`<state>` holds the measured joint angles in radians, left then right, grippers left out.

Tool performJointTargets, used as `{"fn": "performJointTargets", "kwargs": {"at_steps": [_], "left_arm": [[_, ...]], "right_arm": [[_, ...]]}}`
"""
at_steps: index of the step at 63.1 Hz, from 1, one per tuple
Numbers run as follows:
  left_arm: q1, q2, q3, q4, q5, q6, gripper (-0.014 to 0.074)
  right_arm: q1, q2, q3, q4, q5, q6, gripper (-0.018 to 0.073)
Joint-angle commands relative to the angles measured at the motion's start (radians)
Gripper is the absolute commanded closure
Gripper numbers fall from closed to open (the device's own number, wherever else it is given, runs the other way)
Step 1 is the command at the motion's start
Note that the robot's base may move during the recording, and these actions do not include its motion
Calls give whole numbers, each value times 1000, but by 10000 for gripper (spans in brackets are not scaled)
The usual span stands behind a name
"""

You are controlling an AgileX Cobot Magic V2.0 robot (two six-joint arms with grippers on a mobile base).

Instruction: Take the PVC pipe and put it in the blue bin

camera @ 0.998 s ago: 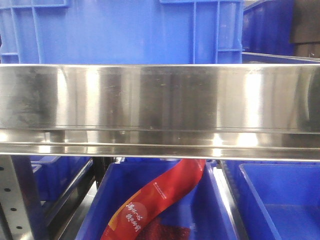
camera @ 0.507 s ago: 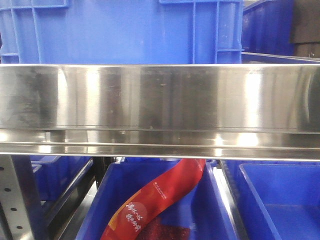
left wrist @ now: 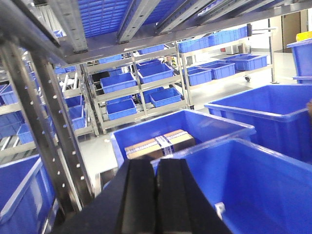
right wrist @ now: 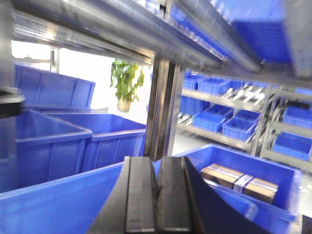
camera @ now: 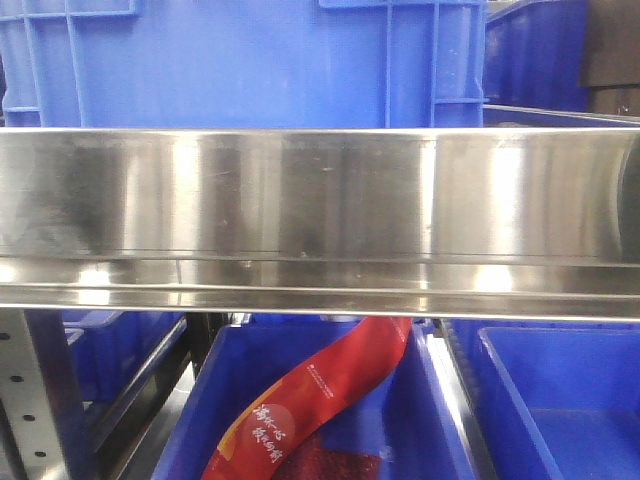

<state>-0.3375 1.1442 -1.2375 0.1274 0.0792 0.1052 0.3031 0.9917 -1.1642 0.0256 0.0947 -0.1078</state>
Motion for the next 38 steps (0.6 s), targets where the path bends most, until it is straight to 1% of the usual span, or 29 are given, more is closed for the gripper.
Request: {"fn": "performJointTargets", "kwargs": {"at_steps": [1,15,22,25,29,38], "left_arm": [[-7,-73,61,-10,1,-2,707],[-7,-261,234,-63,-19,-4,707],[-7,-346,323,-72,-25,-4,707],[-7,-379,359,-73,-25,-4,707],[-7,-433,402,-73,-25,-4,707],[-7,-536,493,-78,-25,-4,707]], "right_arm": [[-4,-63,35,-9,13,-6,721],[-4,-228,169,-32,2,-6,721],[-4,-303,231,-32,9,-6,721],[-4,-336,256,-32,34,-6,721],[-4,-382,286,-41,71,-6,721],[-4,-464,355,-67,80,-6,721]]}}
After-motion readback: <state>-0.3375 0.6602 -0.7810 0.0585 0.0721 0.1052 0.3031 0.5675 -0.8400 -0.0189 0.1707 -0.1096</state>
